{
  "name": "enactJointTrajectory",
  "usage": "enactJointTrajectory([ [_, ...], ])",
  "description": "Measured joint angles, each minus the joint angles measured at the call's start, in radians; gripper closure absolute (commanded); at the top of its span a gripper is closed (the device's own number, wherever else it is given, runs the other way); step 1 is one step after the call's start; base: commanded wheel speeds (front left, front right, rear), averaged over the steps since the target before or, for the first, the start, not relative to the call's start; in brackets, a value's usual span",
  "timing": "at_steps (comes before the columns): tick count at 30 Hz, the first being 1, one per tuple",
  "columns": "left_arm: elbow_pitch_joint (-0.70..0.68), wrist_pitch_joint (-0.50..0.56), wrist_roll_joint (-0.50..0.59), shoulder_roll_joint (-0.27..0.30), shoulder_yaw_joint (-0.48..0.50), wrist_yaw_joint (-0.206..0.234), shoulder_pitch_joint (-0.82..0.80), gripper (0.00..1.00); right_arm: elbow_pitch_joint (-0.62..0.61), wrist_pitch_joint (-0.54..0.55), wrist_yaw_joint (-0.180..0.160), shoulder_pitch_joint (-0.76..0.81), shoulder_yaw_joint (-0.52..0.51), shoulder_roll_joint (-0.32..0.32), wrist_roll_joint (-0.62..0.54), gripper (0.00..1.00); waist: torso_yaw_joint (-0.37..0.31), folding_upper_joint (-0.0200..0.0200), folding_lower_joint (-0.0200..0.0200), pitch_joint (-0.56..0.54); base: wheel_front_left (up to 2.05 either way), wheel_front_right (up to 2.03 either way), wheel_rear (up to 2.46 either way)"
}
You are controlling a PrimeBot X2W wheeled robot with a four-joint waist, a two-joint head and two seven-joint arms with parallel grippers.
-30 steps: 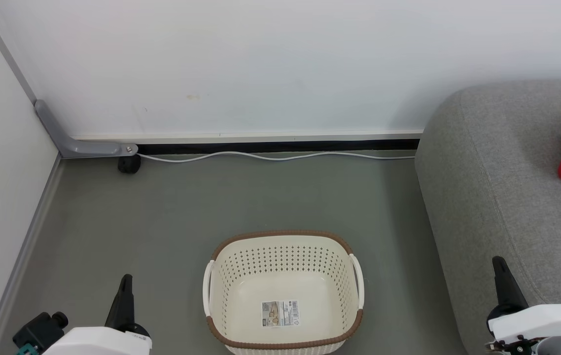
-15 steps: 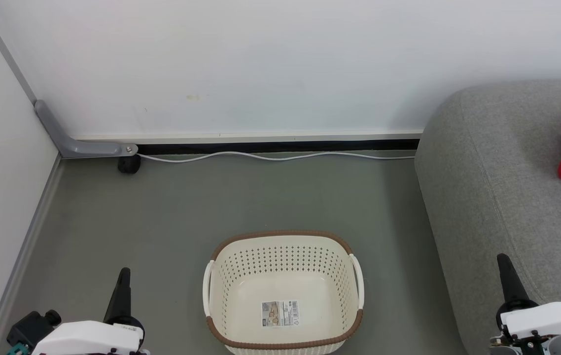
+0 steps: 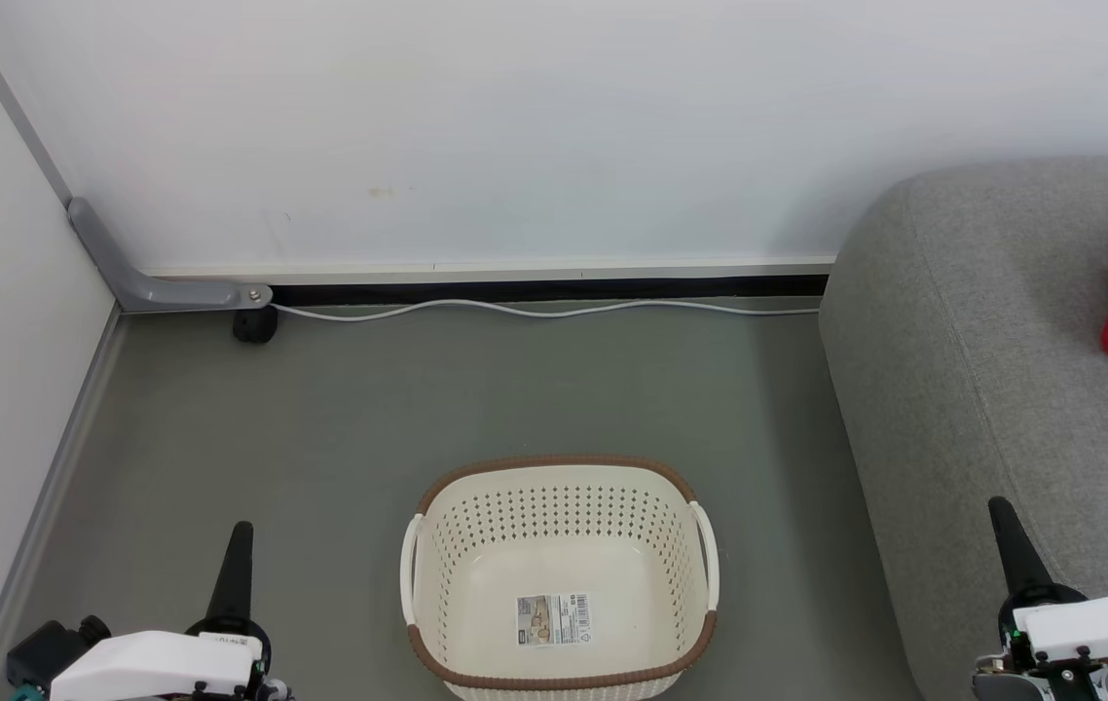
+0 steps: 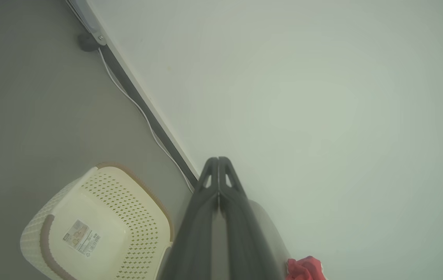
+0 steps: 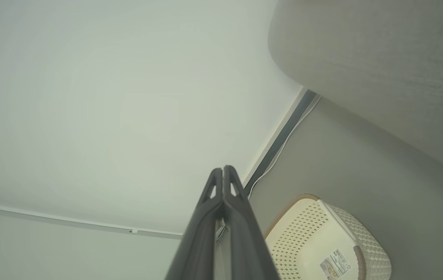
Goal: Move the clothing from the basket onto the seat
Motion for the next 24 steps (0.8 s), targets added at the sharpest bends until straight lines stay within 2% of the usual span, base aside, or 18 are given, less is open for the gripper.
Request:
enactJointTrajectory([
  [24, -0.025, 0.07, -0.274, 0.002, 0.02, -0.017, -0.019, 1.0, -0.029, 0.07, 0.0, 0.0, -0.043, 0.01, 0.263, 1.0, 0.0, 0.0, 0.0, 0.0, 0.0, 0.0, 0.0],
])
